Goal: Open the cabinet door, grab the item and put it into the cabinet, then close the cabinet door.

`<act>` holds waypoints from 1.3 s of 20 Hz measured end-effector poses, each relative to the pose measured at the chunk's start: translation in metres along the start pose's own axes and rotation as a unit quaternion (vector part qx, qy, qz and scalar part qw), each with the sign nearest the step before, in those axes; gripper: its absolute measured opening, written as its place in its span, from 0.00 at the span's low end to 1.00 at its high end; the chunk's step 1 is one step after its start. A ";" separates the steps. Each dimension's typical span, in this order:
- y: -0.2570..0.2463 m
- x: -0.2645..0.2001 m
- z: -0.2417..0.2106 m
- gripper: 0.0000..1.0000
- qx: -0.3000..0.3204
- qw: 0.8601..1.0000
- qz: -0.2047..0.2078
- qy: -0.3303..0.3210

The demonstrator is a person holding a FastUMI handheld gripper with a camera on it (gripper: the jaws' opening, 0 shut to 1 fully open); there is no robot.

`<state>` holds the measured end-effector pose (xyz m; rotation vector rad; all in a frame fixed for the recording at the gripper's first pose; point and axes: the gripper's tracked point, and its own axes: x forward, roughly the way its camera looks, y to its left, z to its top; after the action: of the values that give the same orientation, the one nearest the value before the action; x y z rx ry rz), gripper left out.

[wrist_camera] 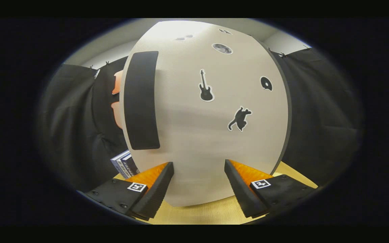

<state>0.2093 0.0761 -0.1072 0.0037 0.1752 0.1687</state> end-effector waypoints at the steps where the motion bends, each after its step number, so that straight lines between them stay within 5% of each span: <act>1: 0.000 0.004 0.000 0.97 -0.002 1.000 -0.003 -0.001; 16: -0.002 0.011 0.010 0.97 0.000 1.000 -0.022 -0.009; 26: -0.056 -0.115 0.056 0.96 -0.016 0.998 -0.054 -0.025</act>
<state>0.1172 0.0022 -0.0332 -0.0328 0.1215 0.0631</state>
